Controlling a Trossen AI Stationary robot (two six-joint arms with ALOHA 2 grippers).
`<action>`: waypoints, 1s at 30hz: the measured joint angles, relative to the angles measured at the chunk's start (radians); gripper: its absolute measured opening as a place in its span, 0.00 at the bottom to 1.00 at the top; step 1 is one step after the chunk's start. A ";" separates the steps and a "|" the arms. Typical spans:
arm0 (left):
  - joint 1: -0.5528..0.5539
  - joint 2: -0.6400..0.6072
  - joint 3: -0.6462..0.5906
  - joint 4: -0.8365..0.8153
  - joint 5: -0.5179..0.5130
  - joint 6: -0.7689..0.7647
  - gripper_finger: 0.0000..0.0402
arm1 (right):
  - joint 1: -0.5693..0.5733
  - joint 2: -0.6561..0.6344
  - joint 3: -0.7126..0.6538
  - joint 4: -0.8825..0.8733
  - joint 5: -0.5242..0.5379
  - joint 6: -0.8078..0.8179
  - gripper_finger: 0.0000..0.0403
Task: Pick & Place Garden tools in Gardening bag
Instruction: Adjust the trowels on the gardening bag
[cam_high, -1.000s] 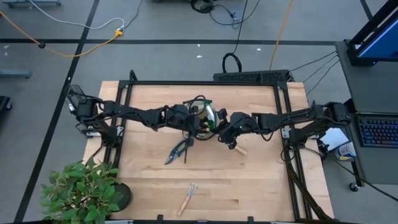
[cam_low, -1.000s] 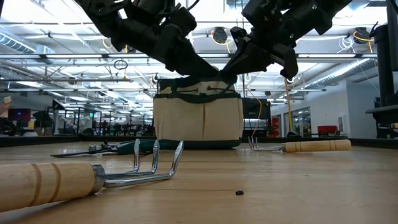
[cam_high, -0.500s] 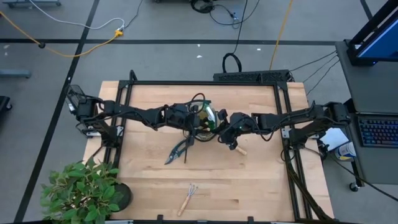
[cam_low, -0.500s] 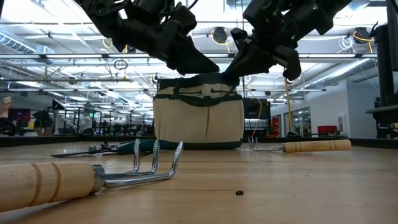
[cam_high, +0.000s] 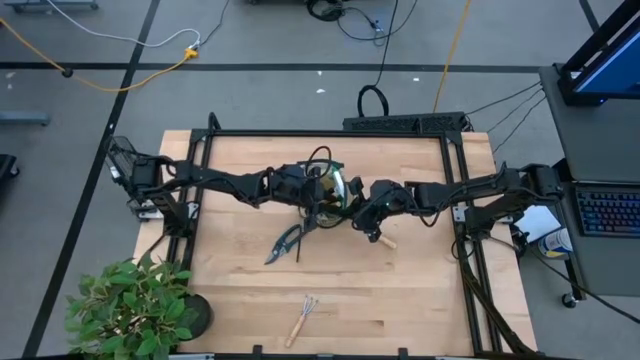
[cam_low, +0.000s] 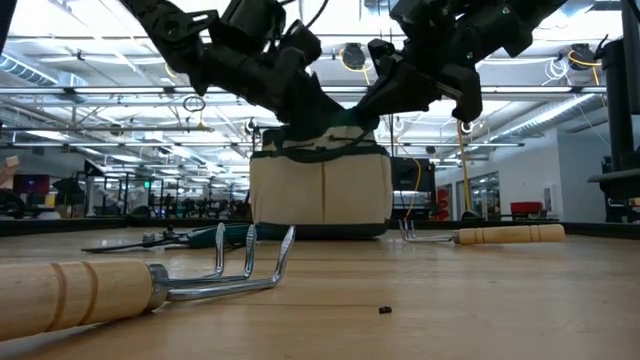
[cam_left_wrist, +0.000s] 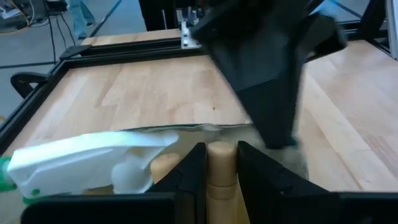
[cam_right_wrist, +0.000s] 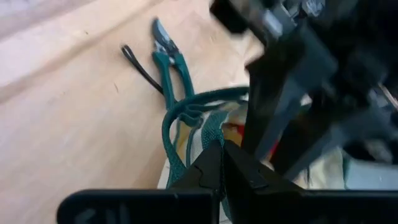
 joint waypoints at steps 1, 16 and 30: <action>0.003 0.006 0.000 0.000 0.000 -0.003 0.19 | 0.001 0.000 0.000 0.001 0.002 -0.003 0.00; 0.004 0.018 0.000 0.008 0.035 0.008 0.22 | -0.003 0.001 0.000 0.029 0.049 -0.020 0.00; -0.053 -0.055 -0.001 -0.034 0.006 0.095 0.54 | -0.005 -0.002 -0.056 0.015 0.104 0.024 0.00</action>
